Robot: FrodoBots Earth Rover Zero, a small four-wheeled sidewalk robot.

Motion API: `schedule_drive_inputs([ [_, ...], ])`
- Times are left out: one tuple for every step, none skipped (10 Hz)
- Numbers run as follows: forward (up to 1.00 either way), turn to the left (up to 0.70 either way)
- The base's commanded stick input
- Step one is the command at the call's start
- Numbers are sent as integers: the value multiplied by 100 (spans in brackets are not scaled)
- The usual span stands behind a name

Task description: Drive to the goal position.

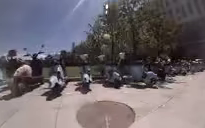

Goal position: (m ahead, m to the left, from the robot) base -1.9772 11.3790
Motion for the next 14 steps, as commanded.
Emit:
schedule_drive_inputs([
  [70,35],
  [70,35],
  [70,35],
  [70,35],
  [70,35],
  [70,35],
  [70,35],
  [70,35],
  [70,35],
  [70,35],
  [70,35],
  [70,35],
  [70,35],
  [70,35],
])
